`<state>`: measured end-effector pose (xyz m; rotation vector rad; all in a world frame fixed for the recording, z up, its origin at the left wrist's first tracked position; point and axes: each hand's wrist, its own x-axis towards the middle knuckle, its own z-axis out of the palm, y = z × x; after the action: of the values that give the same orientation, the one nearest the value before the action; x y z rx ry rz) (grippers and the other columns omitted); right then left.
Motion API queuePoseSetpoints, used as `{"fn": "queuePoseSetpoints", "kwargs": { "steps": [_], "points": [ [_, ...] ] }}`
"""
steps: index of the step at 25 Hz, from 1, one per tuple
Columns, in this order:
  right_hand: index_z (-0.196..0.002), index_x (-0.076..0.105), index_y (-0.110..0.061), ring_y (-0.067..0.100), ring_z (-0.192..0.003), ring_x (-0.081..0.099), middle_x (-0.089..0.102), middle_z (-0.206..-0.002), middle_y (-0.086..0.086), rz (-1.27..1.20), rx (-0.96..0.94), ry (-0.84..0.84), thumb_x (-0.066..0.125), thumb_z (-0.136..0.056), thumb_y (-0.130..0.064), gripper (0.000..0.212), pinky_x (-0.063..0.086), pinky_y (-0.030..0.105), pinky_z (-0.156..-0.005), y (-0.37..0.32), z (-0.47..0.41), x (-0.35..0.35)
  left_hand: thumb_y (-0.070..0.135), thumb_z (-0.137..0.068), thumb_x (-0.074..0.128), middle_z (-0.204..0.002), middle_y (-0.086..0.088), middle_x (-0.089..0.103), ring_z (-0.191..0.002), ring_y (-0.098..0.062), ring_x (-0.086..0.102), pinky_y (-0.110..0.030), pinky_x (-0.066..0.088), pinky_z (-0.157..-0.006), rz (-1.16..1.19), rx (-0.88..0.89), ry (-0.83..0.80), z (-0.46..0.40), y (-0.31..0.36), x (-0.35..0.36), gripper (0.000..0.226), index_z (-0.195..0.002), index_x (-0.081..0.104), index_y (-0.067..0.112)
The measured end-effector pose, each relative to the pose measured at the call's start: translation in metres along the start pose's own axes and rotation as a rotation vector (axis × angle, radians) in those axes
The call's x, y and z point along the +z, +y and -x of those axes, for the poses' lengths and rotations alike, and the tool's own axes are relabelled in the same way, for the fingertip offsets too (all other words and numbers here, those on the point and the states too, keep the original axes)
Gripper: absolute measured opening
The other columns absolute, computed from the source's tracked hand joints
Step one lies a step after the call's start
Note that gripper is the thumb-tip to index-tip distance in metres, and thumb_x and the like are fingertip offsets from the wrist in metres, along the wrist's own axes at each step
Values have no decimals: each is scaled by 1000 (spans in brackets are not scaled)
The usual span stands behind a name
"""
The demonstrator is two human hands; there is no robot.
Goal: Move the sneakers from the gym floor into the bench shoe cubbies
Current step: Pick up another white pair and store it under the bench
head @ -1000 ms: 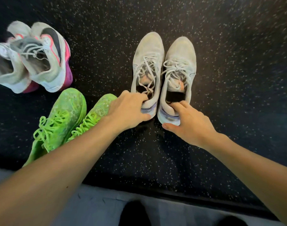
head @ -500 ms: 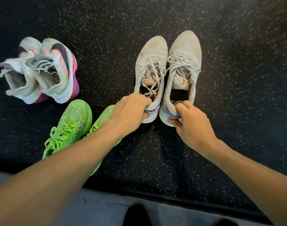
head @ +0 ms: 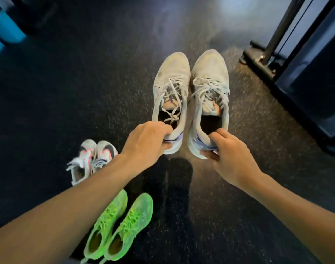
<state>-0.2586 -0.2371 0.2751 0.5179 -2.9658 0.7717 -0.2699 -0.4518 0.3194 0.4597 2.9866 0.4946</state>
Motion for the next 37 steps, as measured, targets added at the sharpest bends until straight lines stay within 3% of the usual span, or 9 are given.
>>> {"fn": "queuePoseSetpoints", "kwargs": {
  "steps": [5, 9, 11, 16, 21, 30, 37],
  "points": [
    [-88, 54, -15, 18, -72, 49, 48, -88, -4, 47, -68, 95, 68, -83, -24, 18, 47, 37, -64, -54, -47, -157, 36, -86, 65, -87, 7, 62, -76, -15, 60, -23, 37, -70, -30, 84, 146, -25, 47, -156, 19, -95, 67, 20],
    [-92, 56, -15, 21, -77, 52, 51, -92, -1, 87, -129, 173, 68, -83, -25, 18, 47, 37, -69, -103, -71, -281, 40, -84, 66, -80, 15, 51, -68, -9, 52, -20, 39, -68, -57, 152, 261, -35, 91, -276, 15, -91, 66, 26],
    [-95, 58, -14, 21, -79, 54, 53, -94, 0, 92, -155, 209, 70, -82, -25, 21, 48, 37, -71, -127, -78, -336, 41, -84, 66, -81, 13, 55, -68, -9, 54, -20, 38, -66, -84, 173, 297, -36, 111, -329, 17, -90, 66, 25],
    [-98, 57, -18, 17, -76, 49, 50, -93, -4, 148, -207, 304, 68, -83, -27, 21, 39, 29, -66, -189, -76, -465, 45, -86, 62, -81, 3, 63, -69, -19, 58, -38, 49, -65, -135, 243, 381, -17, 166, -458, 23, -84, 64, 22],
    [-91, 52, -23, 15, -73, 47, 45, -89, -6, 193, -212, 321, 67, -83, -27, 17, 30, 26, -63, -247, -55, -558, 41, -84, 68, -77, 4, 59, -69, -18, 55, -38, 47, -63, -175, 287, 411, 18, 207, -553, 20, -82, 63, 22],
    [-82, 44, -28, 16, -69, 49, 45, -82, -7, 275, -194, 403, 66, -83, -32, 22, 37, 30, -61, -332, 17, -650, 36, -81, 71, -71, 6, 49, -68, -20, 52, -35, 43, -61, -229, 345, 435, 99, 271, -651, 30, -70, 48, 22],
    [-83, 46, -25, 18, -71, 51, 47, -85, -6, 330, -206, 444, 66, -81, -30, 21, 43, 35, -62, -359, 108, -686, 36, -79, 74, -73, 1, 58, -66, -21, 53, -31, 39, -58, -213, 347, 500, 178, 334, -665, 34, -65, 45, 25]
  ]
}}
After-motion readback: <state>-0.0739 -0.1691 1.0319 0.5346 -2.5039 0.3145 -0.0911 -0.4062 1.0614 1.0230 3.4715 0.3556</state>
